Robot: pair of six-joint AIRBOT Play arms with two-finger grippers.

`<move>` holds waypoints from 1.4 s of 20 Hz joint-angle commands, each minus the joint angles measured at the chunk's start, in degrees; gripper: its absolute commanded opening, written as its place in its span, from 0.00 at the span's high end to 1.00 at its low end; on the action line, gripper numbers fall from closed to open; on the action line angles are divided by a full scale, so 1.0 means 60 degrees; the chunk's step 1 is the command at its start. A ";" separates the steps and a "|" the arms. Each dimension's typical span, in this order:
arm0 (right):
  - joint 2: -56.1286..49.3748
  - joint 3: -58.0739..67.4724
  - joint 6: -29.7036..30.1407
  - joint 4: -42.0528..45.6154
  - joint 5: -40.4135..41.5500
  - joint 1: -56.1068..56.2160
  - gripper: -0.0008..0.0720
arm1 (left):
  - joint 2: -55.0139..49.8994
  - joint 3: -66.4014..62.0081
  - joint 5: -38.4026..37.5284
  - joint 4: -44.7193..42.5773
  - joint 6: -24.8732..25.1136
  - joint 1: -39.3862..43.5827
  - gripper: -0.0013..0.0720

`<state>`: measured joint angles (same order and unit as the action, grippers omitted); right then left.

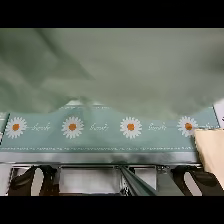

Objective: Fold the shirts.

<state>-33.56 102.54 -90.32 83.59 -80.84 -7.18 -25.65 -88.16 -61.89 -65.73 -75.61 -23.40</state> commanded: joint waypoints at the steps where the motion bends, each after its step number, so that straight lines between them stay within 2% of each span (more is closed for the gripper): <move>1: 0.0809 0.0040 -0.0342 0.1111 -0.0794 0.0004 0.96 | 0.1333 -0.0073 -0.0029 -0.3847 -0.1151 0.1792 0.96; 4: 0.0783 0.0036 -0.0342 0.1198 -0.1413 0.0004 0.96 | 0.1548 -0.0073 -0.0816 -0.4783 -0.2251 0.2419 0.96; 6: 0.0699 0.0029 -0.0415 0.1089 -0.1723 0.0004 0.96 | 0.1275 -0.0044 -0.1756 -0.4936 -0.2302 0.2415 0.96; 8: 0.0368 0.0029 -0.0412 0.0885 -0.2248 0.0004 0.96 | 0.0838 0.0237 -0.2157 -0.4572 -0.2306 0.2415 0.96; 11: -0.0583 0.0029 -0.0047 0.0127 -0.2645 0.0004 0.96 | -0.0131 0.1180 -0.2044 -0.3209 -0.2259 0.2415 0.96; 14: -0.2073 0.0029 0.0240 -0.0637 -0.2648 0.0022 0.96 | -0.1599 0.2011 -0.1366 -0.1865 -0.1814 0.2419 0.96; 18: -0.4692 0.0029 0.0419 -0.0922 -0.2116 0.0044 0.96 | -0.4288 0.2167 -0.0313 -0.1177 -0.1581 0.2575 0.96; 23: -0.8269 0.0033 0.0310 -0.1373 0.0503 0.0040 0.96 | -0.7464 0.2142 0.2197 -0.0761 -0.1661 0.3424 0.96; 26: -1.0091 0.0182 -0.0240 -0.1665 0.2514 0.0040 0.96 | -0.8987 0.1745 0.3887 -0.0605 -0.2240 0.3701 0.96; 28: -1.1238 0.0750 -0.0455 -0.1876 0.3056 0.0044 0.96 | -0.9898 0.1286 0.4375 -0.0605 -0.2856 0.3738 0.96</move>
<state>-91.05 104.40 -90.70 74.91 -71.66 -6.94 -76.95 -77.91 -43.92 -70.63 -88.60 -2.00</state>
